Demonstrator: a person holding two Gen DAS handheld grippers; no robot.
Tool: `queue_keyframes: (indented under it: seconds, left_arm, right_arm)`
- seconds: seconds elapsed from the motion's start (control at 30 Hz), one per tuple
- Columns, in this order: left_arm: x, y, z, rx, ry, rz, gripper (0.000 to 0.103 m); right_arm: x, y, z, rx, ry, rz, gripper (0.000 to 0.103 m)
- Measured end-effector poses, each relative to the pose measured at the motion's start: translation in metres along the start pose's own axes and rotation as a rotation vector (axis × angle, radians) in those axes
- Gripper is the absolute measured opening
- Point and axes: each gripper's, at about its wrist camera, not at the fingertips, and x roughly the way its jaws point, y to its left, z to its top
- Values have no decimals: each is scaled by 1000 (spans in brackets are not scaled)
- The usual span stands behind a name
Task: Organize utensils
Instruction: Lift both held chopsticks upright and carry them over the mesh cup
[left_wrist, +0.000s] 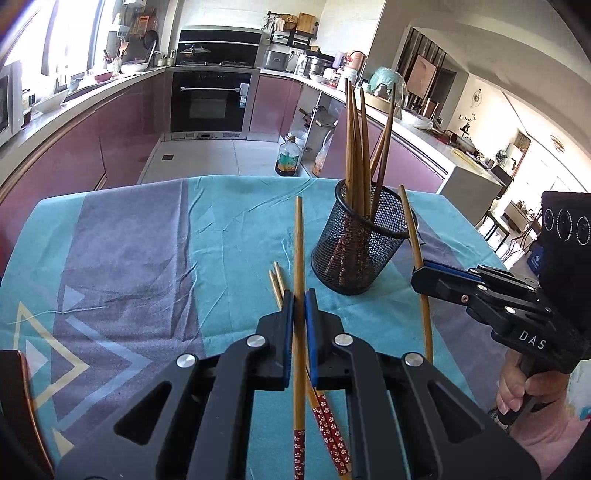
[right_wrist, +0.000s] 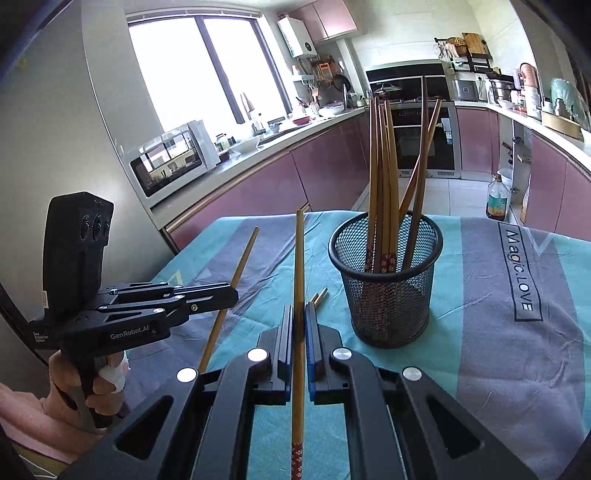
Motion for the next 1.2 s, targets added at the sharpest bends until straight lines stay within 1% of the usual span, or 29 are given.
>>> queue_keyframes:
  seconds: [0.33, 0.7, 0.9, 1.2]
  left_arm:
    - [-13, -3, 6, -4, -23, -51, 7]
    - [-43, -7, 19, -19, -88, -106, 7]
    - [-52, -9, 28, -29, -122, -120, 7]
    - [-50, -10, 42, -30, -151, -127, 7]
  right_arm:
    - [-15, -4, 9, 0, -52, -3, 5]
    - [-33, -8, 19, -5, -115, -6, 5]
    - [-42, -6, 28, -19, -149, -10, 5]
    - [-53, -8, 39, -33, -192, -16, 5]
